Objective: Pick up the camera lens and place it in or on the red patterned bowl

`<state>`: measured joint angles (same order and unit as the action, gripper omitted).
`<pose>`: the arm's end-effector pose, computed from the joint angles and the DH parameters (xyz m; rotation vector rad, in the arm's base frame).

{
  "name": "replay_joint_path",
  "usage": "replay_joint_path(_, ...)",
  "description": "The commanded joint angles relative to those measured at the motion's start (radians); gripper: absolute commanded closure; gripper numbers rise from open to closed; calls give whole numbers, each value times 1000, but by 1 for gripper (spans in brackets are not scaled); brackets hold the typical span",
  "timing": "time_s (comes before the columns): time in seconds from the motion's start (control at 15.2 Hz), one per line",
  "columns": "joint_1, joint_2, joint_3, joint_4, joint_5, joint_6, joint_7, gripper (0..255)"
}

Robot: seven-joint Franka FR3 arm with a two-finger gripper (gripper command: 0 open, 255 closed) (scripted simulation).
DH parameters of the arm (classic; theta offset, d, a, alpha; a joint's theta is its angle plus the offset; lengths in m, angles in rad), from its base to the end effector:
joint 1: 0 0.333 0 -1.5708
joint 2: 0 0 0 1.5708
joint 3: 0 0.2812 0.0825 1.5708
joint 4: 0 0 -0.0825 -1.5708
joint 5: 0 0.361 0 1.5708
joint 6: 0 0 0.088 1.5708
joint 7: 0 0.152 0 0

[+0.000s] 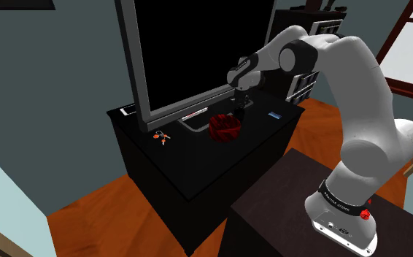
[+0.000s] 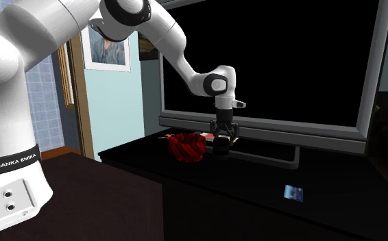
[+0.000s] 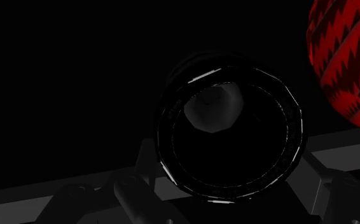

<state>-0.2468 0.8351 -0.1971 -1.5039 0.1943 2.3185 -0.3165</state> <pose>0.6130 -0.2672 0.1233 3.1233 -0.3082 -0.0035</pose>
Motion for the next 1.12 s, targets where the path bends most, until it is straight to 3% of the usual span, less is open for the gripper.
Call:
replay_joint_path(0.0,0,1,0,-1,0,0,0,255)
replay_joint_path(1.06,15,-138,-23,-9,-26,-130,13,255)
